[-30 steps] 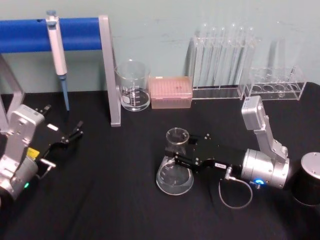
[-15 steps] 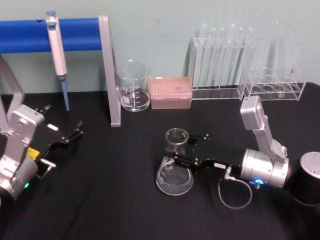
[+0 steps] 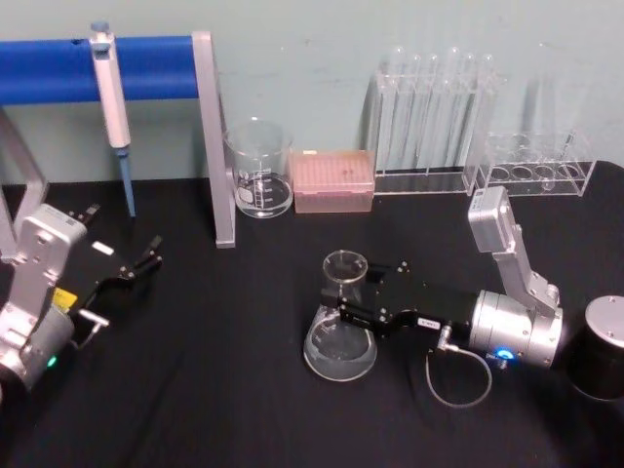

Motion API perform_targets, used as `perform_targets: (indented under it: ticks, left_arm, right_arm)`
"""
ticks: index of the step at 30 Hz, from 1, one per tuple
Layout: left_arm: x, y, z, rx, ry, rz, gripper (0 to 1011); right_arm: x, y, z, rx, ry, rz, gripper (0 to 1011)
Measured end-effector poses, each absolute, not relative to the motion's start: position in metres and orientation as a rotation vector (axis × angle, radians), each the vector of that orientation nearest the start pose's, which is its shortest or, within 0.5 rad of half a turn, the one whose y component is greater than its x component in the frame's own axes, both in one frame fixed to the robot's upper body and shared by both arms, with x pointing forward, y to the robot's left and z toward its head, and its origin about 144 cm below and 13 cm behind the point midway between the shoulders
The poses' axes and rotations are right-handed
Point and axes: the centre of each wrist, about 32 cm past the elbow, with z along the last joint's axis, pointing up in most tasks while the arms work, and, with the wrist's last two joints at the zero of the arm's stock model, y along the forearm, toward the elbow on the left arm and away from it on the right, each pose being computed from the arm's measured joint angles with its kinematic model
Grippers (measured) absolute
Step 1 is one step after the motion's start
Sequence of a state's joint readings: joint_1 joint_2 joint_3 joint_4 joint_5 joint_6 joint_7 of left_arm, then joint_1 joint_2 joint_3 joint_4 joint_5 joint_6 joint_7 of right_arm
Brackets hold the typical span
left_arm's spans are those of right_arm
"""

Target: Grasp the erlenmeyer flask with one hand, shake it three times, then place it back.

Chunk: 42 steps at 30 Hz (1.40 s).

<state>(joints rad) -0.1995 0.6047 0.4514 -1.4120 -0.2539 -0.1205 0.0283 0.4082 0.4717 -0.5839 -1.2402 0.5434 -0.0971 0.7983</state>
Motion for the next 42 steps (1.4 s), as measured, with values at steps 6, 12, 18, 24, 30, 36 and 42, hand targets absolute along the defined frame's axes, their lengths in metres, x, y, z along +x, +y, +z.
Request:
perform_targets:
  ticks: [6, 12, 18, 24, 30, 36, 42]
  left_arm:
    - [0.4886, 0.3097, 1.1398, 0.305, -0.285, 1.248, 1001]
    - [0.4886, 0.3096, 1.1398, 0.304, -0.285, 1.248, 1001]
    - [0.4886, 0.3097, 1.1398, 0.304, -0.285, 1.248, 1001]
    - [0.4886, 0.3097, 1.1398, 0.304, -0.285, 1.248, 1001]
    - [0.4886, 0.3096, 1.1398, 0.304, -0.285, 1.248, 1001]
    - [0.4886, 0.3097, 1.1398, 0.304, -0.285, 1.248, 1001]
    - [0.4886, 0.3097, 1.1398, 0.304, -0.285, 1.248, 1001]
  right_arm:
    - [0.5397, -0.2586, 1.1448, -0.099, 0.027, -0.435, 457]
    - [0.5391, -0.2585, 1.1436, -0.104, 0.03, -0.434, 470]
    - [0.5391, -0.2585, 1.1436, -0.106, 0.03, -0.435, 630]
    - [0.5392, -0.2585, 1.1437, -0.105, 0.029, -0.435, 825]
    - [0.5393, -0.2585, 1.1439, -0.103, 0.028, -0.436, 985]
    - [0.5393, -0.2586, 1.1441, -0.102, 0.028, -0.436, 1002]
    - [0.5394, -0.2586, 1.1443, -0.1, 0.027, -0.436, 1003]
